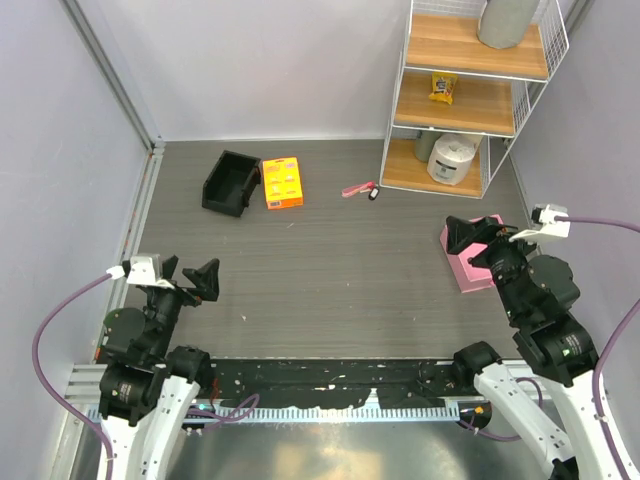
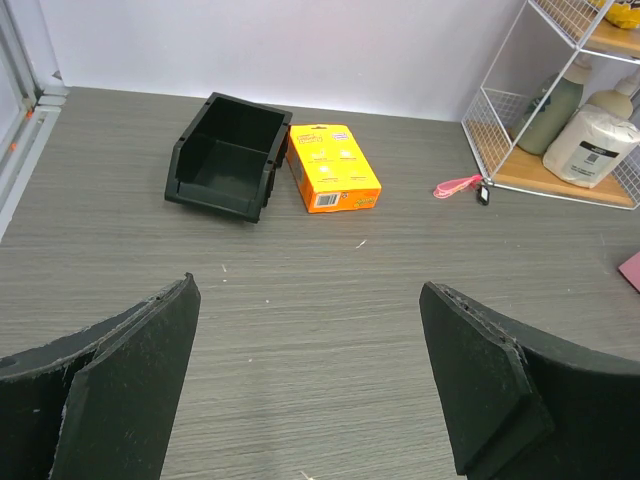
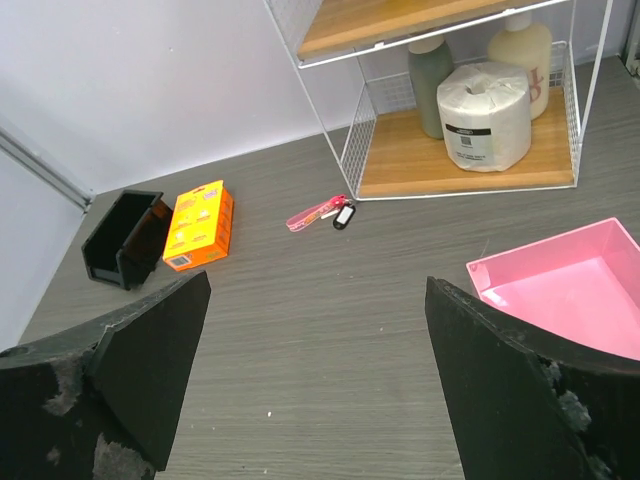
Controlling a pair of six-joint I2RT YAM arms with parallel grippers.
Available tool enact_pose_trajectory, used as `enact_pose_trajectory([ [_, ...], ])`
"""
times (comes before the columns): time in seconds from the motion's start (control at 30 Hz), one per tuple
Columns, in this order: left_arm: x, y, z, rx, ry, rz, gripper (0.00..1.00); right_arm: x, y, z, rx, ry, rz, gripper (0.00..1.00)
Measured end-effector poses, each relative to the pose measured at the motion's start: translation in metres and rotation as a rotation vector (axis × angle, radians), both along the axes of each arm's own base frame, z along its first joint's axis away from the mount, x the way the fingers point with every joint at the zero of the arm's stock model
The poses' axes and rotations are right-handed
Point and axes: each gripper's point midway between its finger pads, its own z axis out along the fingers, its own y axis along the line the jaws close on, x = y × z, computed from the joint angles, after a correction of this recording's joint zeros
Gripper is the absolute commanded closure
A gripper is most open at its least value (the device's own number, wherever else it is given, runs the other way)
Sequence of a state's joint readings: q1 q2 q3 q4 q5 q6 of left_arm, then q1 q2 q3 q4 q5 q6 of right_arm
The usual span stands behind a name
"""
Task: Remove the keys from the keyring
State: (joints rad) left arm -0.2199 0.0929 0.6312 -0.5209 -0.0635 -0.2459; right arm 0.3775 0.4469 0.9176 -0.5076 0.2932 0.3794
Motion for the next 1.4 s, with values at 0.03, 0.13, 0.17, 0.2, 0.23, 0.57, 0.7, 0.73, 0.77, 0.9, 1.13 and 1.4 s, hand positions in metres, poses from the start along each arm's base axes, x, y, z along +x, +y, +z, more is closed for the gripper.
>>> enact_pose_trajectory([
  [0.03, 0.000, 0.000, 0.000, 0.000, 0.000, 0.000, 0.01, 0.001, 0.000, -0.001, -0.002, 0.006, -0.003, 0.05],
  [0.13, 0.000, 0.000, 0.000, 0.000, 0.000, 0.001, 0.01, 0.004, -0.001, -0.004, -0.006, 0.017, -0.013, 0.05],
  [0.17, 0.000, 0.000, 0.000, 0.000, 0.000, 0.001, 0.01, 0.005, -0.001, -0.004, -0.007, 0.019, -0.018, 0.05],
  [0.2, 0.000, 0.000, 0.000, 0.000, 0.000, 0.001, 0.01, 0.006, -0.002, -0.005, -0.005, 0.025, -0.024, 0.05],
  [0.23, 0.000, 0.000, 0.000, 0.000, 0.000, 0.000, 0.01, 0.008, -0.002, -0.007, 0.000, 0.034, -0.030, 0.05],
  [0.57, 0.006, -0.005, -0.010, -0.007, 0.040, -0.014, 0.01, 0.052, 0.015, -0.055, 0.021, 0.219, -0.071, 0.02],
  [0.7, 0.016, -0.009, -0.022, 0.003, 0.109, -0.027, 0.01, 0.095, 0.033, -0.097, 0.028, 0.358, -0.104, 0.05],
  [0.73, 0.018, -0.010, -0.025, 0.006, 0.124, -0.030, 0.01, 0.107, 0.038, -0.112, 0.029, 0.397, -0.111, 0.05],
  [0.77, 0.019, -0.011, -0.028, 0.009, 0.138, -0.033, 0.01, 0.117, 0.042, -0.125, 0.030, 0.428, -0.121, 0.06],
  [0.9, 0.023, -0.013, -0.035, 0.016, 0.175, -0.038, 0.01, 0.152, 0.058, -0.169, 0.035, 0.539, -0.168, 0.07],
  [1.13, 0.023, -0.013, -0.036, 0.017, 0.180, -0.038, 0.01, 0.227, 0.107, -0.182, 0.082, 0.543, -0.224, 0.09],
  [1.4, 0.024, -0.012, -0.037, 0.017, 0.181, -0.031, 0.01, 0.290, 0.154, -0.199, 0.129, 0.576, -0.344, 0.07],
])
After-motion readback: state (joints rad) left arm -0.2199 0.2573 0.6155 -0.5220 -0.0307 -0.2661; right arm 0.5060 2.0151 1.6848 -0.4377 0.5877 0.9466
